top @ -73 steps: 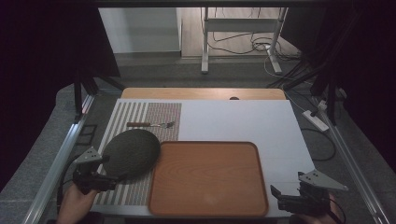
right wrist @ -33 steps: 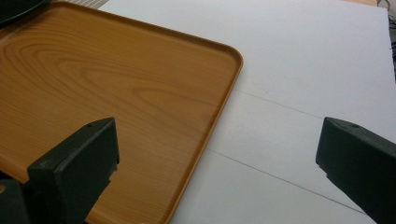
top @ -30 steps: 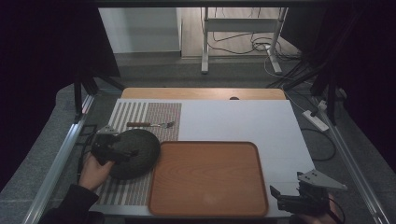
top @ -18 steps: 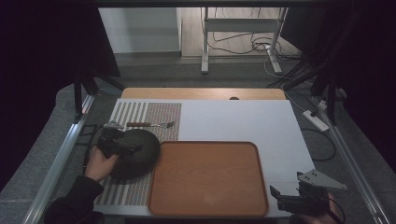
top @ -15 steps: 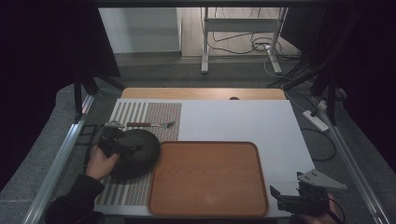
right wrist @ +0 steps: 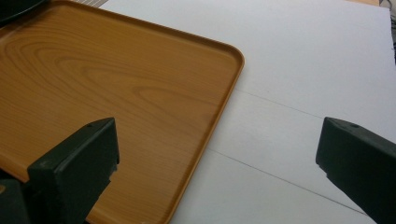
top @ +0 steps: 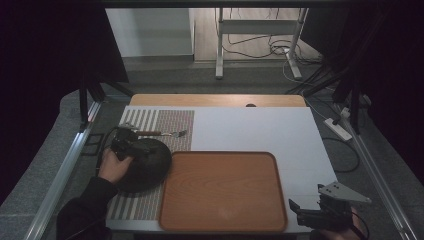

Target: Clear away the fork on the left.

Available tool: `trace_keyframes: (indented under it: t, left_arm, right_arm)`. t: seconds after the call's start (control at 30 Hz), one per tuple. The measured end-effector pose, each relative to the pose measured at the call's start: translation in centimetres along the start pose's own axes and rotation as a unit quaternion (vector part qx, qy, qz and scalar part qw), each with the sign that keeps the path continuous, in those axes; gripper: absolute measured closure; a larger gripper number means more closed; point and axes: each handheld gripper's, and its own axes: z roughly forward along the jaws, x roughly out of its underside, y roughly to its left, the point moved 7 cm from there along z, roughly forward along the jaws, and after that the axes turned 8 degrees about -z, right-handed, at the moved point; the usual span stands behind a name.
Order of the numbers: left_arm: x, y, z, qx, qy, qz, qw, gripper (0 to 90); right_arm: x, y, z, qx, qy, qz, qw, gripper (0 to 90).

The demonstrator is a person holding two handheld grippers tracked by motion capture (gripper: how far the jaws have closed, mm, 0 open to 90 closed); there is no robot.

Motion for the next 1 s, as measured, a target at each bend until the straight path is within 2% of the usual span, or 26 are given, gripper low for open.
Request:
trace_keyframes:
  t: [0.33,0.5,0.7,0.73,0.9,0.97,1.0]
  left_arm:
    - [-1.3,0.8,1.2,-0.007,0.005,-0.002,1.0000,0.0]
    - [-2.1,1.2,2.1,-0.020,0.012,0.001,0.9997,0.0]
    - [-2.8,1.6,2.8,-0.018,0.019,0.007,0.9996,0.9]
    - [-3.0,1.8,3.0,-0.026,0.023,0.013,0.9993,1.6]
    - [-3.2,2.1,3.3,-0.043,0.031,0.022,0.9984,7.0]
    - [-3.5,2.4,3.3,-0.038,0.029,0.019,0.9987,15.2]
    - [-3.6,2.5,3.3,-0.034,0.028,0.015,0.9989,23.0]
  right_arm:
    - [0.0,0.0,0.0,-0.001,0.001,-0.002,1.0000,0.0]
    - [0.0,0.0,0.0,-0.002,0.001,-0.002,1.0000,0.0]
    - [0.0,0.0,0.0,-0.001,0.000,-0.001,1.0000,0.0]
    - [0.0,0.0,0.0,-0.001,0.000,-0.001,1.0000,0.0]
    - [0.0,0.0,0.0,-0.001,0.000,-0.001,1.0000,0.0]
    - [0.0,0.0,0.0,-0.002,0.000,-0.001,1.0000,0.0]
    - [0.0,0.0,0.0,-0.002,0.000,-0.001,1.0000,0.0]
